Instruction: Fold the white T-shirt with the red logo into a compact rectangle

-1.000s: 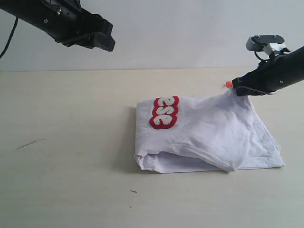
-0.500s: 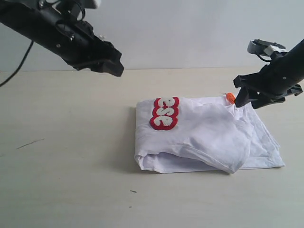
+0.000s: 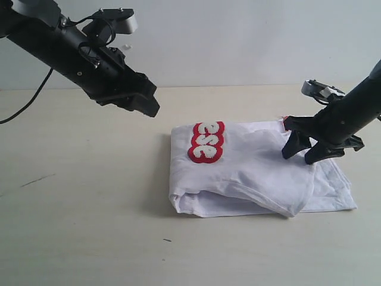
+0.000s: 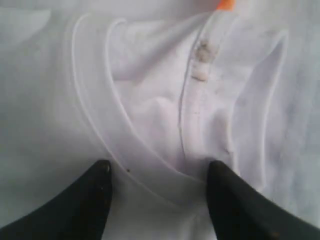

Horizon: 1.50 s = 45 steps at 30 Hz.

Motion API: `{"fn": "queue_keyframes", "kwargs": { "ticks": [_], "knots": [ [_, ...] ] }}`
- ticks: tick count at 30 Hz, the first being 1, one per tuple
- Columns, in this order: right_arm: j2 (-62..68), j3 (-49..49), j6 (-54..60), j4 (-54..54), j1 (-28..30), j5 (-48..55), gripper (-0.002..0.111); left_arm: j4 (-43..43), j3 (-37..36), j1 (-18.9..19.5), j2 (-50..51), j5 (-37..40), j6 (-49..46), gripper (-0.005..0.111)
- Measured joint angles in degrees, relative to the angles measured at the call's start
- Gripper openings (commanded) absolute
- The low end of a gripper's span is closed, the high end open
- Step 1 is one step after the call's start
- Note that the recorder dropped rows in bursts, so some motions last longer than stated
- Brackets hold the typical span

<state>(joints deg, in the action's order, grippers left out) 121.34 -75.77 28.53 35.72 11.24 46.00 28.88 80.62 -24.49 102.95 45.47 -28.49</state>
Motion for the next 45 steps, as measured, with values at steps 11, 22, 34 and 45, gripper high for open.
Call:
{"fn": "queue_keyframes", "kwargs": {
  "ticks": [11,22,34,45],
  "knots": [
    [0.89,-9.29,-9.5,-14.61,0.0,3.72,0.056,0.0,0.0,0.0,0.0,-0.31,0.0,0.052],
    [5.7,-9.57,-1.14,-5.05,0.1,2.25,0.051,0.0,0.0,0.0,0.0,-0.42,0.0,0.052],
    [5.06,-9.57,2.1,-4.89,0.1,3.51,0.0,0.0,0.0,0.0,0.0,-0.68,0.0,0.052],
    [-4.42,-9.57,5.45,-5.8,0.1,-0.31,0.0,0.0,0.0,0.0,0.0,-0.68,0.0,0.052]
  ]
}}
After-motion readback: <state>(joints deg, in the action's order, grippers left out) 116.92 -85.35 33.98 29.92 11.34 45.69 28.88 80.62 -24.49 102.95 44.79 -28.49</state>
